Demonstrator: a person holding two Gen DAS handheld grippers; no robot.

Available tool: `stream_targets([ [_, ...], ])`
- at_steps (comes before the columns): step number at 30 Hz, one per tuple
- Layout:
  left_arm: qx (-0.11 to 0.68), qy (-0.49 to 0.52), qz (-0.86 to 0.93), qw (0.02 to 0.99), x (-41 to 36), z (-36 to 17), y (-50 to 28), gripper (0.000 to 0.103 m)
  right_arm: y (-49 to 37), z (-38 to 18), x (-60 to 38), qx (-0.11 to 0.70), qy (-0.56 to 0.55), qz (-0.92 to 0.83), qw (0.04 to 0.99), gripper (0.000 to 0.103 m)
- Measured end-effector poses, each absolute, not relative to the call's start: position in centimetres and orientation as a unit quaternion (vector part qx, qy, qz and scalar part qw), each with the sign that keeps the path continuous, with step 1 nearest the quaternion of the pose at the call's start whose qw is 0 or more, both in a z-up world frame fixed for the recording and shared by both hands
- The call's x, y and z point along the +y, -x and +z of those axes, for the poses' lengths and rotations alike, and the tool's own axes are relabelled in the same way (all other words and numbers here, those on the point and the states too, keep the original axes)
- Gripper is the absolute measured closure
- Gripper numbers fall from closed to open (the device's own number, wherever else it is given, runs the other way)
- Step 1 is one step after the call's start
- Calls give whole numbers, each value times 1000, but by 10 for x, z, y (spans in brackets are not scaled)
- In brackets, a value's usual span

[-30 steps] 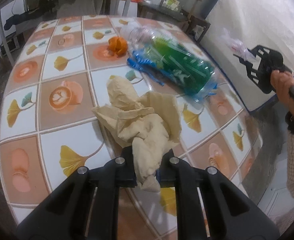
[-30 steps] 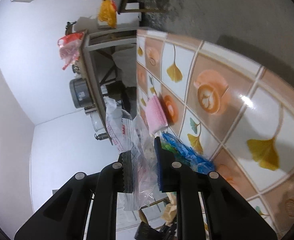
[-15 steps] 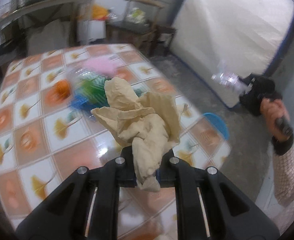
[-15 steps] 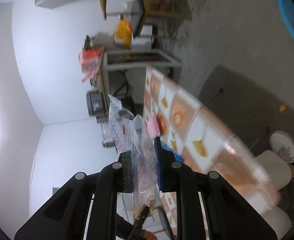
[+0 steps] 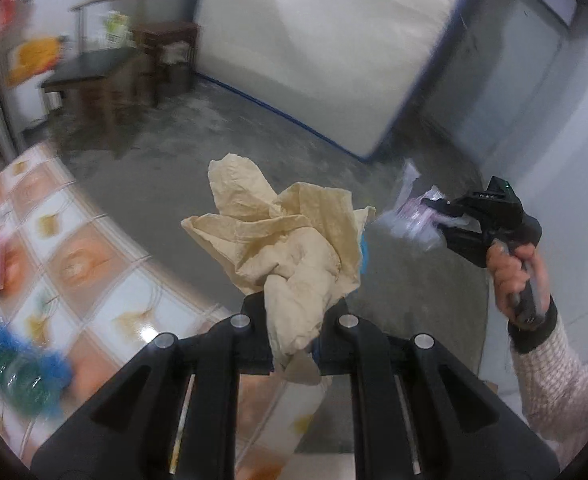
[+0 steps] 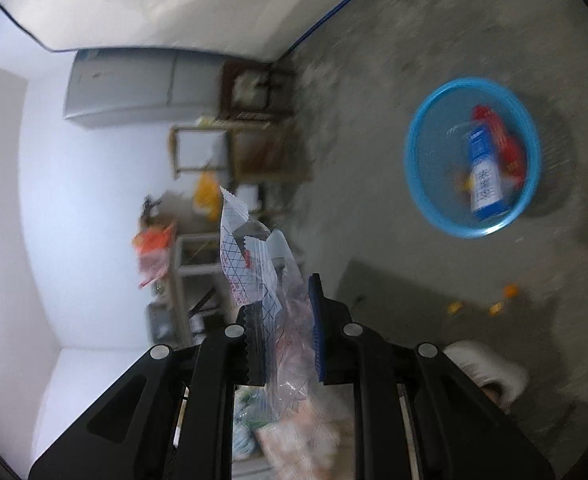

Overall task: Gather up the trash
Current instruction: 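Carry the cloth and plastic bag over the blue wastebasket with both tools, then open both tools to drop the cloth and bag into the wastebasket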

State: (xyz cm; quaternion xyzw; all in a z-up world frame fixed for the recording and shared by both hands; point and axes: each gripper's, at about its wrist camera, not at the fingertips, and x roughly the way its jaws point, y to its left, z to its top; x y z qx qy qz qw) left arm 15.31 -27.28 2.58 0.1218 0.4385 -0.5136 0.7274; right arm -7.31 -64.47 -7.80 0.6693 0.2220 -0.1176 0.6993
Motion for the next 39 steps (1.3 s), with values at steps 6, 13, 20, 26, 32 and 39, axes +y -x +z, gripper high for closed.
stream_targets([
  [6, 503, -190, -520, 664, -402, -37, -151, 92, 86, -111, -668, 242, -624, -202, 715, 87],
  [13, 546, -264, -496, 621, -522, -119, -166, 92, 71, -165, -705, 298, -571, -281, 711, 87],
  [20, 582, -276, -459, 612, -594, -200, -189, 91, 35, -202, -728, 353, -478, -340, 728, 87],
  [26, 578, -270, -427, 640, -618, -237, -201, 45, 6, -227, -743, 380, -420, -373, 735, 75],
  [32, 566, -230, -440, 658, -607, -224, -213, 33, 4, -252, -749, 391, -417, -376, 729, 58],
  [39, 568, -193, -441, 667, -594, -197, -221, 32, 23, -233, -753, 350, -434, -376, 740, 52],
])
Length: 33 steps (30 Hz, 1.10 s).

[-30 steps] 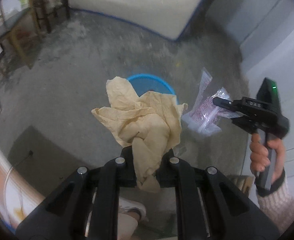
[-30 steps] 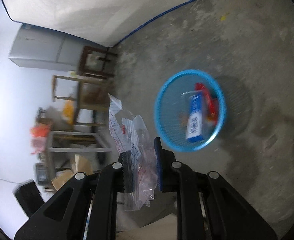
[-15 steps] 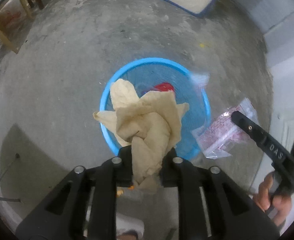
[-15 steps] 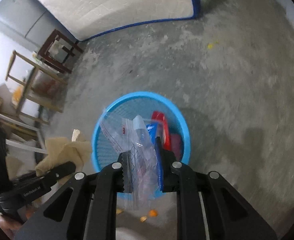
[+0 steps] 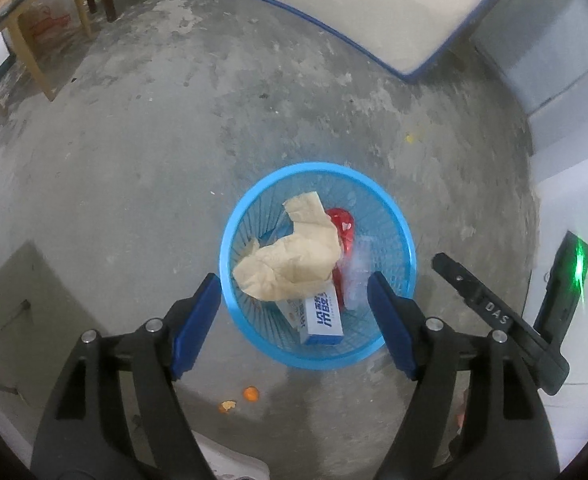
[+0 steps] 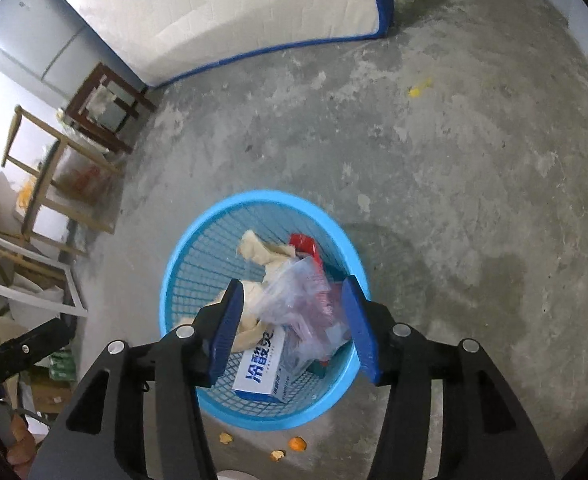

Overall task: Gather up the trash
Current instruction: 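Open both tools to drop the cloth and bag into the wastebasket, then move both open tools back toward the table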

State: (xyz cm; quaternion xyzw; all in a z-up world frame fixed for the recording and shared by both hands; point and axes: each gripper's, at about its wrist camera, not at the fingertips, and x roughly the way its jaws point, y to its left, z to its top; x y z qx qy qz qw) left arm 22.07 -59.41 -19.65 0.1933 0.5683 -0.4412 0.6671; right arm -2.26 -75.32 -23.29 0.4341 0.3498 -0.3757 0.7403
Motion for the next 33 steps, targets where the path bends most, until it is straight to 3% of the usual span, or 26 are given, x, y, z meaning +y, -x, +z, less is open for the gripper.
stream_targets([
  [7, 561, -163, -449, 677, -565, -148, -219, 31, 44, -203, -747, 328, -433, -371, 753, 52],
  [13, 498, -164, -448, 724, -505, -71, -199, 28, 68, -168, -726, 305, -435, -342, 775, 52],
  [22, 435, -127, -439, 776, -354, 16, -160, 19, 80, -99, -669, 298, -390, -272, 828, 41],
  [25, 425, -87, -435, 789, -302, 26, -154, 14, 67, -70, -644, 298, -363, -233, 852, 38],
  [33, 372, 31, -322, 870, -131, 36, -161, 14, -6, -2, -551, 323, -281, -90, 899, 36],
])
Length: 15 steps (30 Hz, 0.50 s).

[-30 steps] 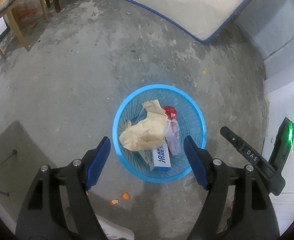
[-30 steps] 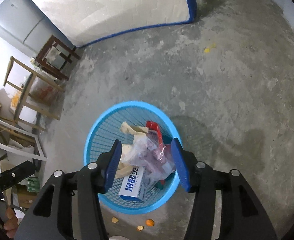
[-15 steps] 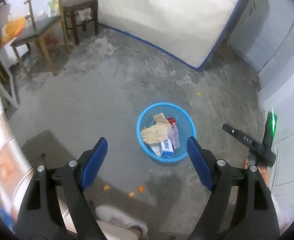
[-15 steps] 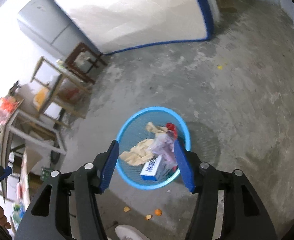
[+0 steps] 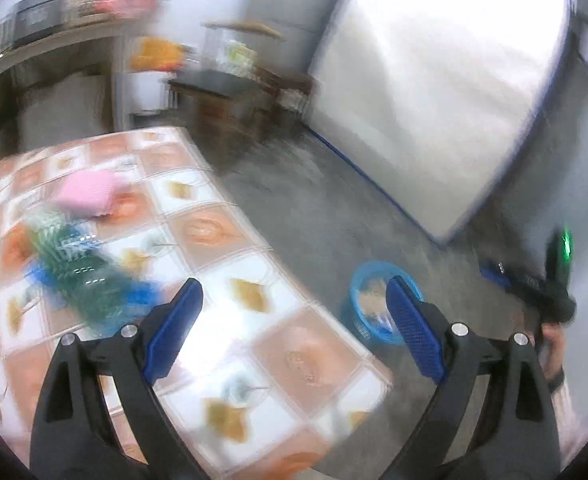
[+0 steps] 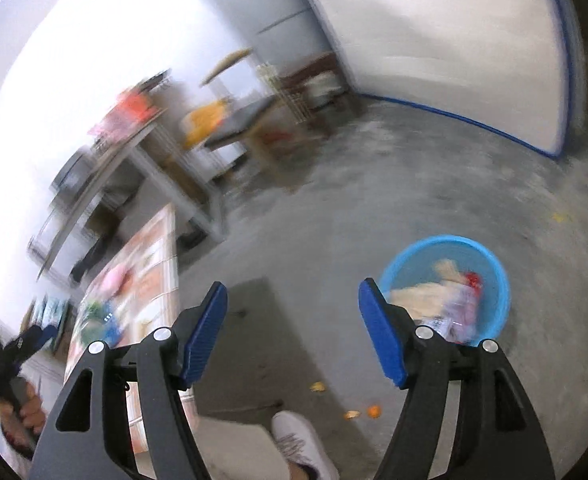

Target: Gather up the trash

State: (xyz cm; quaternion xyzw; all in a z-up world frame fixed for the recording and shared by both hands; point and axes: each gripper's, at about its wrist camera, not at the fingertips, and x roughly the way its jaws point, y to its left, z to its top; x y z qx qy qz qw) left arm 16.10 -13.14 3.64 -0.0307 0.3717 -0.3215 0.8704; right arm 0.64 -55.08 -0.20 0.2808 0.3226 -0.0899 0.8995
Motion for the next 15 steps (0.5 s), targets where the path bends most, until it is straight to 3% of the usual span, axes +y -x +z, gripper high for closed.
stream_targets([
  [7, 380, 163, -166, 895, -10, 20, -227, 13, -96, 23, -440, 366, -213, 28, 906, 36],
  [15, 443, 214, -96, 865, 17, -22, -301, 14, -171, 22, -330, 418, -136, 87, 894, 36],
])
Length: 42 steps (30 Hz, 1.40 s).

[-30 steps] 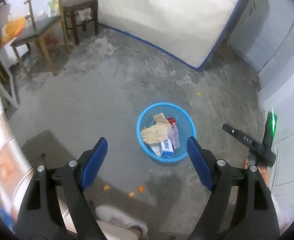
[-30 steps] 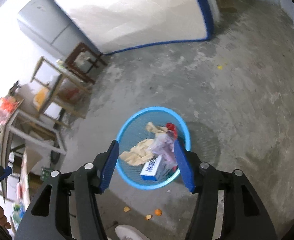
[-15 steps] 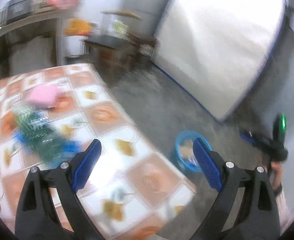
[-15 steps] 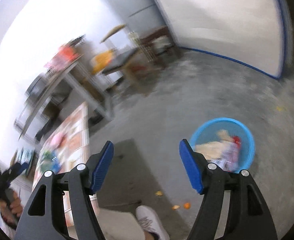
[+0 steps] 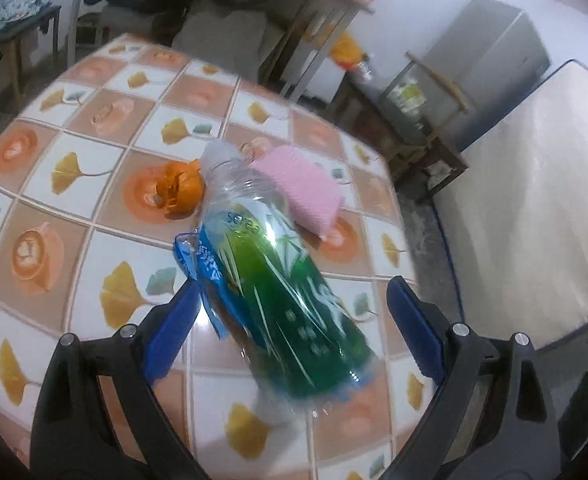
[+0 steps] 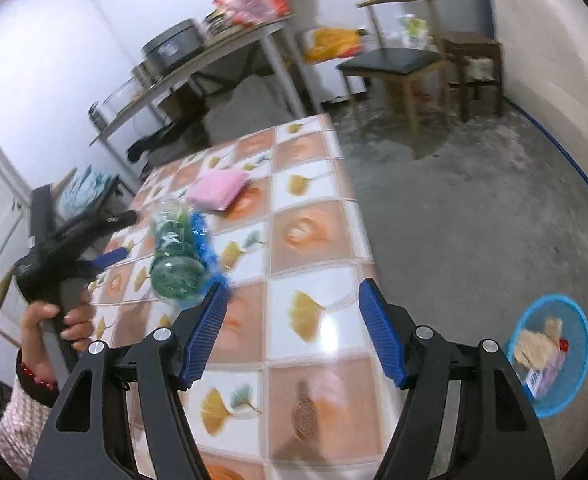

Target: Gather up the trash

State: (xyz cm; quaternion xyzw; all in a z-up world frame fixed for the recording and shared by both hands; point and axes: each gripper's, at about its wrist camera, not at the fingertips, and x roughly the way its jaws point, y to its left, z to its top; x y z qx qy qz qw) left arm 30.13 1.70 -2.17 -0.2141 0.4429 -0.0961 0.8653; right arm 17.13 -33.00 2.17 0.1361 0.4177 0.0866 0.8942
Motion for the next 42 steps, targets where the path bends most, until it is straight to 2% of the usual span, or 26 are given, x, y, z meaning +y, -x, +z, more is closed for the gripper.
stream_targets([
  [7, 470, 224, -67, 851, 16, -51, -326, 14, -261, 29, -277, 447, -49, 160, 879, 36],
  [10, 480, 250, -71, 838, 22, -62, -330, 18, -302, 28, -248, 454, 29, 212, 865, 24],
  [14, 491, 276, -85, 822, 28, -75, -332, 22, -351, 20, -214, 456, 118, 264, 841, 16],
  [24, 502, 296, -118, 804, 29, -82, -331, 28, -443, -34, -139, 508, 233, 308, 770, 15],
  [32, 498, 301, -131, 802, 40, -81, -317, 29, -455, -65, -107, 528, 301, 311, 731, 15],
  [34, 496, 304, -137, 802, 41, -81, -316, 32, -458, -70, -107, 534, 299, 307, 729, 15],
  [37, 490, 312, -153, 799, 43, -78, -312, 43, -461, -75, -109, 542, 284, 298, 732, 15],
  [42, 485, 316, -156, 800, 42, -77, -306, 47, -452, -73, -115, 536, 264, 295, 746, 22],
])
